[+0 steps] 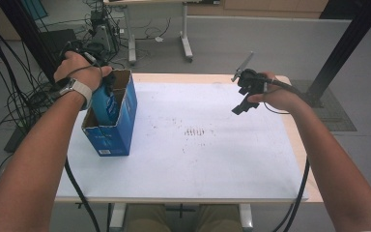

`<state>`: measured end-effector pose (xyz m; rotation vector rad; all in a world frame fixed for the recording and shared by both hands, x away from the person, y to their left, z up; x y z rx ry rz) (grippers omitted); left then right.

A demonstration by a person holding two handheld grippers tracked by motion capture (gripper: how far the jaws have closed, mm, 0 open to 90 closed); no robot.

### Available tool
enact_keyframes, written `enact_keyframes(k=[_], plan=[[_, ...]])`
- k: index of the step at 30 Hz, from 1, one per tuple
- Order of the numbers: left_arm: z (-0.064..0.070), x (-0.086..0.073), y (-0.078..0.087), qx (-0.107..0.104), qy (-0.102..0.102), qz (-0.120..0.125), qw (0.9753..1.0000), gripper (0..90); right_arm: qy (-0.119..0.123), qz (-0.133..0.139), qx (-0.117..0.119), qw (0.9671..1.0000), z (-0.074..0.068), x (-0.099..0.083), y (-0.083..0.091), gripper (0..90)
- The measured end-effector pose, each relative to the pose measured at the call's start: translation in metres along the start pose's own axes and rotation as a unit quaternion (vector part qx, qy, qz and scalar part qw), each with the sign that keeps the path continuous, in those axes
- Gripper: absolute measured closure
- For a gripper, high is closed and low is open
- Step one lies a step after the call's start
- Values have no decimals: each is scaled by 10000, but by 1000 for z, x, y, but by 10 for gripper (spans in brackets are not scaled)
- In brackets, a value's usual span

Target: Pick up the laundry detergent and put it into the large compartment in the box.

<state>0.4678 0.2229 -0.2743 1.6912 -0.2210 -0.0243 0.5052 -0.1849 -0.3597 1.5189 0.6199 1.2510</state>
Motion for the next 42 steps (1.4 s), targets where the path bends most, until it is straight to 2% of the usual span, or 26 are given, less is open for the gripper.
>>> enact_keyframes(k=[12,42], plan=[[-2,-4,-23,-15,48,-14,10000,378,-84,-19,37,10000,0,-4,-6,88],[3,-7,-61,-81,21,-22,10000,377,-105,-97,134,9998,-3,-5,-19,88]])
Point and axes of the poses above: each handheld gripper's, and its own axes: y roughly backward along the jaws, x roughly out of its top, z roughly to its right, the point moved 9 cm from there along -y, roughly forward along the jaws, and after that the axes turned 1 degree about x, right-handed, at the moved point
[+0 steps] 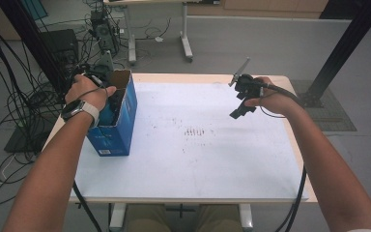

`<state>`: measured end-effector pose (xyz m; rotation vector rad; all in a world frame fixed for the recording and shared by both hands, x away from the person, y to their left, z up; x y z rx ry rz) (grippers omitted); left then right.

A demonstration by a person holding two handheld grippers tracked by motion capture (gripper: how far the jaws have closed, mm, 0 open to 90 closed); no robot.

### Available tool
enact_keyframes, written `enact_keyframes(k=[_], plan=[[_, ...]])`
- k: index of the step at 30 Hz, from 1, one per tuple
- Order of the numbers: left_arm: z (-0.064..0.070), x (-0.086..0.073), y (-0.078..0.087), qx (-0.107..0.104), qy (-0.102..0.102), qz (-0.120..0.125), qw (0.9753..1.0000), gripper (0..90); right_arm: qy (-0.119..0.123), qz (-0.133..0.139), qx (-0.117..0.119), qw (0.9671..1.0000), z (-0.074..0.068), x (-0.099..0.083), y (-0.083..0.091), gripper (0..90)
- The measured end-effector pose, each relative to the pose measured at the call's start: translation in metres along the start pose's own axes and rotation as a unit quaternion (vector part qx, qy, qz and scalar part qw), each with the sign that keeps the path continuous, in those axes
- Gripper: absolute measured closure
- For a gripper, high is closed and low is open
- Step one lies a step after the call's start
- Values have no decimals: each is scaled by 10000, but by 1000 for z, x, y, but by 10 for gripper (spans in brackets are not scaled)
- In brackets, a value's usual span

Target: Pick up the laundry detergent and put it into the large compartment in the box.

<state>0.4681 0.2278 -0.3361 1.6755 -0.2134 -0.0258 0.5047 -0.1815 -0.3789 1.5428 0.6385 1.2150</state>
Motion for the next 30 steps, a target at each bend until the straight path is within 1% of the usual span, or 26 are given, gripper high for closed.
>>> enact_keyframes(k=[9,16,22,27,30], plan=[[-2,-2,-6,33,-19,1,10000,377,-4,-8,-2,10000,0,-1,0,87],[-1,-2,-10,20,-44,-5,10000,377,-38,-7,13,10000,0,-3,-1,87],[-1,-3,-17,7,-41,-46,10000,377,-65,-8,6,10000,2,-6,-1,87],[1,-2,-22,45,-74,-30,10000,378,-98,18,-1,10000,3,-7,1,87],[0,-3,-27,-10,-32,-69,10000,377,-110,20,4,9999,3,-9,-1,87]])
Point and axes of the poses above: each handheld gripper's, and its own axes: y roughly backward along the jaws, x roughly out of its top, z roughly to its right, the point moved 9 cm from there along -y, roughly forward along the jaws, and after that the axes turned 1 degree about x, right-handed, at the moved point
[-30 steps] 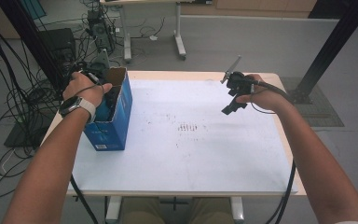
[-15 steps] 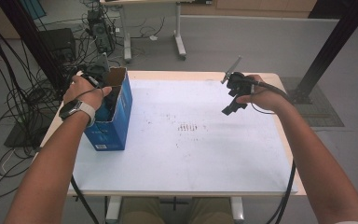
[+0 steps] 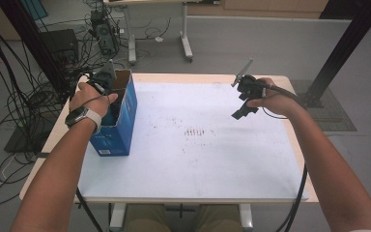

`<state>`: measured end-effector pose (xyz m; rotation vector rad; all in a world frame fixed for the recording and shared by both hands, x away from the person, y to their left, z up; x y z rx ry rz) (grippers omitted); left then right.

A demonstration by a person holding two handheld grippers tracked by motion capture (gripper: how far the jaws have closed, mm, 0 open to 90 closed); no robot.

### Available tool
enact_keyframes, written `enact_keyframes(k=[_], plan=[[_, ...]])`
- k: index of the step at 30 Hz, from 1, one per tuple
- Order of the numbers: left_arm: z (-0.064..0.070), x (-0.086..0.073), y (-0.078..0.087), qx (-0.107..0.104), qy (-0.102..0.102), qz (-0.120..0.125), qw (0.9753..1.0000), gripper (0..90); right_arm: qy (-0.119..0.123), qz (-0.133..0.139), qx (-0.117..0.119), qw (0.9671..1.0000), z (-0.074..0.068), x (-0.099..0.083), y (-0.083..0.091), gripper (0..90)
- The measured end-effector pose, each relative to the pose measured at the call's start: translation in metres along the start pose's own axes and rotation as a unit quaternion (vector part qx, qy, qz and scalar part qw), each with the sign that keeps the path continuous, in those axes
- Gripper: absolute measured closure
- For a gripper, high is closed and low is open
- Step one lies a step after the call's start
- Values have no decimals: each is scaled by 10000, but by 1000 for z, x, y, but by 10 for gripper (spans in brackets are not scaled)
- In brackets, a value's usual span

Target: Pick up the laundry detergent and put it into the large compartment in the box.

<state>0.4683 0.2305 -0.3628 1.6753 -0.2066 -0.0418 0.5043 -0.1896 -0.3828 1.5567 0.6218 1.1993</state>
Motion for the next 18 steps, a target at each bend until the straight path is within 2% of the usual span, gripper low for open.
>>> enact_keyframes(k=[18], plan=[[-1,1,-4,-38,16,-24,10000,376,-51,17,3,10000,0,-3,-2,87]])
Point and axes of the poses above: each handheld gripper's, and its own axes: y roughly backward along the jaws, x roughly out of its top, z roughly to its right, the point moved 9 cm from there along -y, roughly forward along the jaws, and after that the axes turned 1 degree about x, right-handed, at the moved point
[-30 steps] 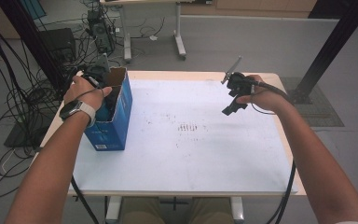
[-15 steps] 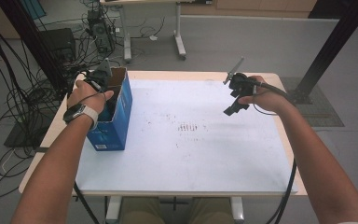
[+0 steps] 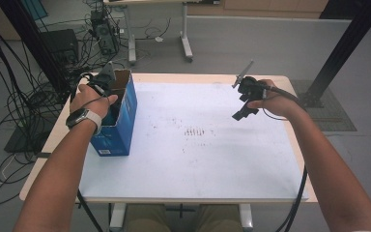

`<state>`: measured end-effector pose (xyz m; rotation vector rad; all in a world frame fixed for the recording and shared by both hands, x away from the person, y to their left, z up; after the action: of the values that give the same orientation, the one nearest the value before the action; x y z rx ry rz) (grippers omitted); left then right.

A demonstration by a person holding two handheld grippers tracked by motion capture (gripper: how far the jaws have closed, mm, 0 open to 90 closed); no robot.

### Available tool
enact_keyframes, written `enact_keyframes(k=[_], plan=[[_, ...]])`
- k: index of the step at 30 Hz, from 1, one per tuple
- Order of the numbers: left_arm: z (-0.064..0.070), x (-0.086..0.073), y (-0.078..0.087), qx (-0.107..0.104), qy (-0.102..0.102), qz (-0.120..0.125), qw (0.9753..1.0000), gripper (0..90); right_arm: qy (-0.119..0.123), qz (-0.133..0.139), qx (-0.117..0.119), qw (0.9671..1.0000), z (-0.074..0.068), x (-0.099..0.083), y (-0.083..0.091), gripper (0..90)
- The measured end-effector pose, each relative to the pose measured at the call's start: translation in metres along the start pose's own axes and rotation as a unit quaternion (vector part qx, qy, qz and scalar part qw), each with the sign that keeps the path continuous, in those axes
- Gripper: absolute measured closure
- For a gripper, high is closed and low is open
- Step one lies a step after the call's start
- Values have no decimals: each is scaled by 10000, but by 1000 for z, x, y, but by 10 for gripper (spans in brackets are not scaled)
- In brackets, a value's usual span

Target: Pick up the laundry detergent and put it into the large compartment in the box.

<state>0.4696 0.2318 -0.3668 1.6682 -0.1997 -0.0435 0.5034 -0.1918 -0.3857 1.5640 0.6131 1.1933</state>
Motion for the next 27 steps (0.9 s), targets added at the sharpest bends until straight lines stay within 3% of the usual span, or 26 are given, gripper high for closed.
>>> enact_keyframes(k=[27], plan=[[0,0,-1,4,-13,-23,10000,374,47,58,-20,10000,0,0,1,87]])
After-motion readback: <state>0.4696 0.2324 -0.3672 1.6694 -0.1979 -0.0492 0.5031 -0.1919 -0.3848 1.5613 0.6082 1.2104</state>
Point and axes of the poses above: each handheld gripper's, and its own axes: y roughly backward along the jaws, x roughly out of its top, z roughly to its right, the point moved 9 cm from there along -y, roughly forward along the jaws, and after that the axes turned 1 degree about x, right-handed, at the moved point
